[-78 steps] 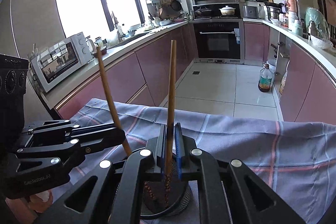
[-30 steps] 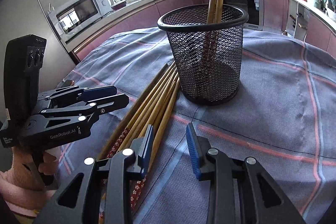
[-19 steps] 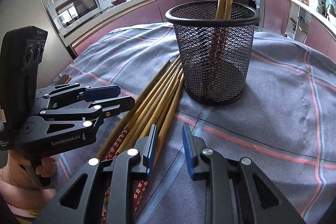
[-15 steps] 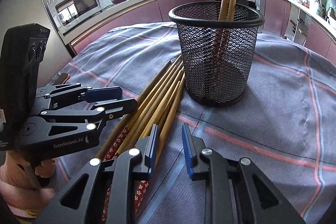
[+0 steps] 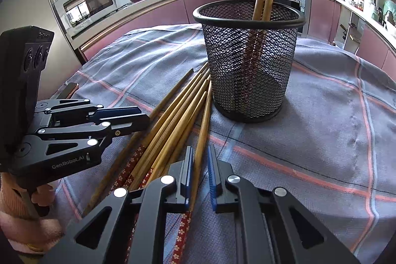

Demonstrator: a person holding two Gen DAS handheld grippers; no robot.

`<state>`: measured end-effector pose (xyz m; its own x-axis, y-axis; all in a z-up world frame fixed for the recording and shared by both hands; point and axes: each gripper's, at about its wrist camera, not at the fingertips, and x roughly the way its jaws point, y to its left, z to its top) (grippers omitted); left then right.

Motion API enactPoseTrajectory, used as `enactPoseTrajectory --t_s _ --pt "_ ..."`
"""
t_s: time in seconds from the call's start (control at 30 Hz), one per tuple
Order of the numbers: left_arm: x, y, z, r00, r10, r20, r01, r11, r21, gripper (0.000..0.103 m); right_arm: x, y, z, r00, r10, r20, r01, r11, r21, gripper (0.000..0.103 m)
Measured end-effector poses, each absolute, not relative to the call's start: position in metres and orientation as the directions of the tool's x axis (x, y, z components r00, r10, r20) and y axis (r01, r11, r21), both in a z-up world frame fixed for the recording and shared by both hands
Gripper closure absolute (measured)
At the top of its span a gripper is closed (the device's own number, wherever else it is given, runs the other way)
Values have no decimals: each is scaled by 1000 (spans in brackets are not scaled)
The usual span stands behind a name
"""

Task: Organize utensils
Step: 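Grasp a chopstick with the left gripper while the right gripper grasps another chopstick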

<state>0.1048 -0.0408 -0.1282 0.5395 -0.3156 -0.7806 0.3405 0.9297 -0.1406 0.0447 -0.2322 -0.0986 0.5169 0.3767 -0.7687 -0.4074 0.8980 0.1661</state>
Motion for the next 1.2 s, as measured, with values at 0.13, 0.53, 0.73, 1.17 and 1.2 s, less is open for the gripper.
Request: enactPoseTrajectory --t_s 0.13,0.53,0.73,1.17,1.2 --pt "98 -38 -127 537 -316 -782 337 930 -144 96 43 -233 -99 515 376 -770 -410 897 164 96" --pt "95 -32 -126 541 -307 -783 325 935 -143 80 31 -241 -98 493 392 -777 -418 890 184 96" --pt "112 -37 -123 547 -297 -783 330 936 -124 77 40 -237 -97 504 366 -782 -415 897 152 94" --pt "136 -51 -130 536 -252 -806 316 945 -85 92 62 -220 -97 530 318 -786 -426 901 77 95" --pt "135 -52 -130 540 -249 -804 308 947 -87 92 63 -220 -97 530 318 -786 -424 902 80 97"
